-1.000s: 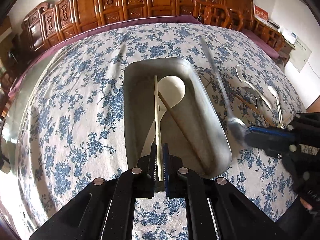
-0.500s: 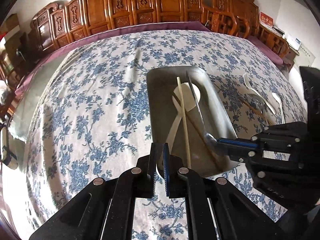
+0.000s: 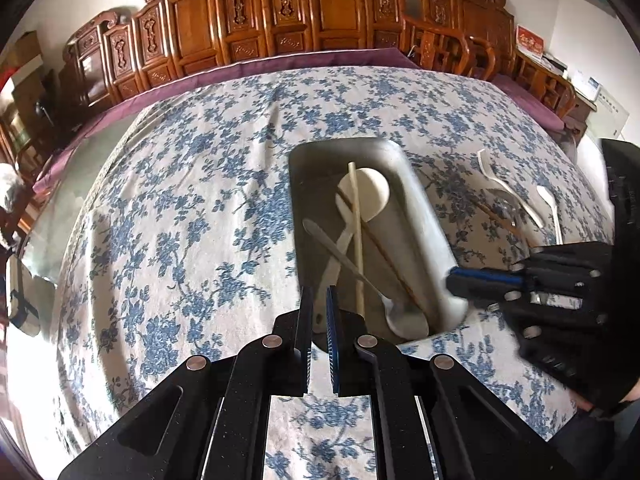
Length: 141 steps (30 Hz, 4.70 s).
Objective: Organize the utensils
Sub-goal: 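Lower the white utensil into the tray with the left tool while the right tool releases the spoon, then move both open tools back over the utensil pile, then grasp a thin chopstick with the left tool while the right tool grasps a white plastic spoon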
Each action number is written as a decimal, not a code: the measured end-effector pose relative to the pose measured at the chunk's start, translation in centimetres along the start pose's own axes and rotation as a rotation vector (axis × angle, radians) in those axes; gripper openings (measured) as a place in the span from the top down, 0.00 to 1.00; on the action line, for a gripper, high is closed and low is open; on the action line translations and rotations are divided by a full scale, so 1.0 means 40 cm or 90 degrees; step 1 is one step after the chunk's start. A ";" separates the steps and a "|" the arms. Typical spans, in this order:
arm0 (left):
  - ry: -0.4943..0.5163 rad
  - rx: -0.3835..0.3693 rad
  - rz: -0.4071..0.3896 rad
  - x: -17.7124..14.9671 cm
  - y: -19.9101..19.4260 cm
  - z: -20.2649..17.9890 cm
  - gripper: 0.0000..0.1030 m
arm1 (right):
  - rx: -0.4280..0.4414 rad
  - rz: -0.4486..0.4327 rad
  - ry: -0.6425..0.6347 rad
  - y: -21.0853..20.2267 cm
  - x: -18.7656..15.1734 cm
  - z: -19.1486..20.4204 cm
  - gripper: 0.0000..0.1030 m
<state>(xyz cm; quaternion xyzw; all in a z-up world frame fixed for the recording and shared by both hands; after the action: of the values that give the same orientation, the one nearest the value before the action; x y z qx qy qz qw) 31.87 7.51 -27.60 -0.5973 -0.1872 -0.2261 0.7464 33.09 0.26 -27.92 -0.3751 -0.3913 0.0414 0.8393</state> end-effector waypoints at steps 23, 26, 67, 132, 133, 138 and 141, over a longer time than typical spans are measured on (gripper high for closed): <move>0.136 -0.141 -0.034 0.007 -0.036 -0.493 0.82 | -0.230 -0.054 0.144 -0.431 -0.291 -0.420 0.67; 0.159 -0.149 -0.039 0.012 -0.029 -0.546 0.76 | -0.240 -0.052 0.178 -0.439 -0.312 -0.458 0.67; 0.295 -0.152 -0.077 -0.001 -0.051 -0.701 0.99 | -0.245 -0.139 0.232 -0.511 -0.271 -0.489 0.67; 0.146 -0.193 -0.132 0.005 -0.100 -0.482 0.96 | -0.323 0.011 0.190 -0.325 -0.267 -0.557 0.75; 0.145 -0.193 -0.133 0.005 -0.103 -0.479 0.96 | -0.324 0.012 0.195 -0.330 -0.270 -0.561 0.80; 0.130 -0.188 -0.129 0.007 -0.114 -0.444 0.96 | -0.325 0.011 0.216 -0.349 -0.285 -0.571 0.89; 0.112 -0.179 -0.123 0.013 -0.111 -0.412 0.96 | -0.330 0.013 0.206 -0.351 -0.291 -0.559 0.89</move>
<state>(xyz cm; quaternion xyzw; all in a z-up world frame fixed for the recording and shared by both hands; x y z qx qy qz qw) 29.94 -9.45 -27.29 -0.6532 -0.1442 -0.3718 0.6437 37.30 -27.36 -35.14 -0.5824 -0.2461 -0.1117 0.7667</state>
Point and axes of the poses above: each gripper's, at about its wrist camera, not at the fingertips, and y roughly the way its jaws point, z to its left, x to its top, the point moved 10 cm from there along y, roughly the way its jaws point, and after that the axes turned 13 degrees about x, right-handed, at the moved point
